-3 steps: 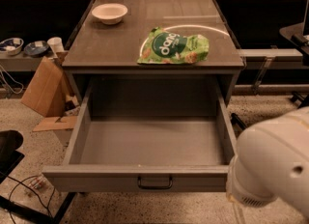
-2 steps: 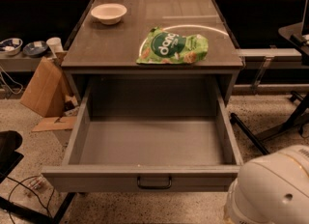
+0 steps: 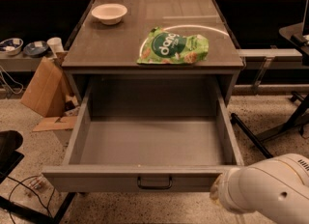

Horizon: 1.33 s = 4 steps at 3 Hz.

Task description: Close top drawer

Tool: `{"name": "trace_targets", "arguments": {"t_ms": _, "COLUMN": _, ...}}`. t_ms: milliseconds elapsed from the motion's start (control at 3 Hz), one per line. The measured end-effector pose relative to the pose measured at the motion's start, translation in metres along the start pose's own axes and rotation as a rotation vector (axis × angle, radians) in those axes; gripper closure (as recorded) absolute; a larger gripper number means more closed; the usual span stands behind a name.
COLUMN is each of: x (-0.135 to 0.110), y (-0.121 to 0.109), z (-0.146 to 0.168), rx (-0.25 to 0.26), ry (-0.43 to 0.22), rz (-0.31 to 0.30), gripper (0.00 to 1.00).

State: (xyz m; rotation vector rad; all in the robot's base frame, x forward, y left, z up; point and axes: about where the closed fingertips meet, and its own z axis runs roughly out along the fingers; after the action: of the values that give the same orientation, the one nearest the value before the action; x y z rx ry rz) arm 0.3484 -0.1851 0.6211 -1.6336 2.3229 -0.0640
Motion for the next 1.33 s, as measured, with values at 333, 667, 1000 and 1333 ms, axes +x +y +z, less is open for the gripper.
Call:
{"name": "trace_targets", "arguments": {"t_ms": 333, "x": -0.022, "y": -0.024, "z": 0.001, "rx": 0.060, "ry": -0.067, "rz": -0.028, "gripper": 1.00}}
{"name": "trace_targets", "arguments": {"t_ms": 667, "x": -0.039, "y": -0.039, "z": 0.002, "rx": 0.084, "ry": -0.104, "rz": -0.053, "gripper": 1.00}}
{"name": "trace_targets", "arguments": {"t_ms": 1000, "x": -0.067, "y": -0.056, "z": 0.010, "rx": 0.078, "ry": -0.125, "rz": -0.110, "gripper": 1.00}}
{"name": "trace_targets", "arguments": {"t_ms": 1333, "x": -0.071, "y": -0.056, "z": 0.011, "rx": 0.076, "ry": -0.126, "rz": -0.115, "gripper": 1.00}}
